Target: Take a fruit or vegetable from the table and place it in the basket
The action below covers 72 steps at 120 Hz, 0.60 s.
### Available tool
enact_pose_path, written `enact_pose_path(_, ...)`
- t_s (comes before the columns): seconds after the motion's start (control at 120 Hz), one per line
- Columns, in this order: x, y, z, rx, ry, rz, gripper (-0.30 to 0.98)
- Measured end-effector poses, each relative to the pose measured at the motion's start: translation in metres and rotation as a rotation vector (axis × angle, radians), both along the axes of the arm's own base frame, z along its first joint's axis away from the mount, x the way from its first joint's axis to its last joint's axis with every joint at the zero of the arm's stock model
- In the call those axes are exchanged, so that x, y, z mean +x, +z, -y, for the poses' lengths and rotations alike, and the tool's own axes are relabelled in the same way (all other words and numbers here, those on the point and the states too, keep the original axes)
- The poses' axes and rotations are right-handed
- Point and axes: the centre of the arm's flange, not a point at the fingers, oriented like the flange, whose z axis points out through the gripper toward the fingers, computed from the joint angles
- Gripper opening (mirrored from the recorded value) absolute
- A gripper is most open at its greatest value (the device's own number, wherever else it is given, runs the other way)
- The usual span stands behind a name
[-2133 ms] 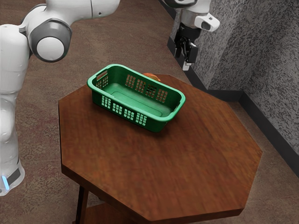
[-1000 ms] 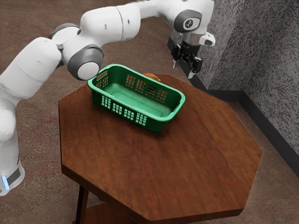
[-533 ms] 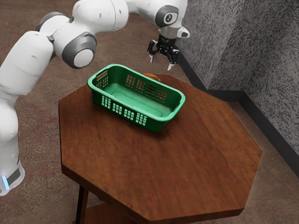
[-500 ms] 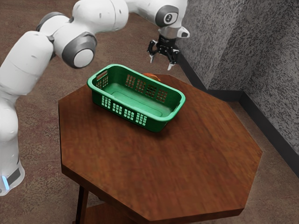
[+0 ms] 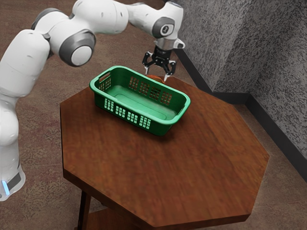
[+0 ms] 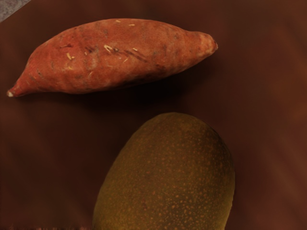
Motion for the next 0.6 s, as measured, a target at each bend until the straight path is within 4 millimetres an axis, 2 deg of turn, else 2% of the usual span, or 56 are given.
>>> enact_pose_path(0.6, 0.01, -0.042, -0.002, -0.003, 0.039, 0.012, 0.69)
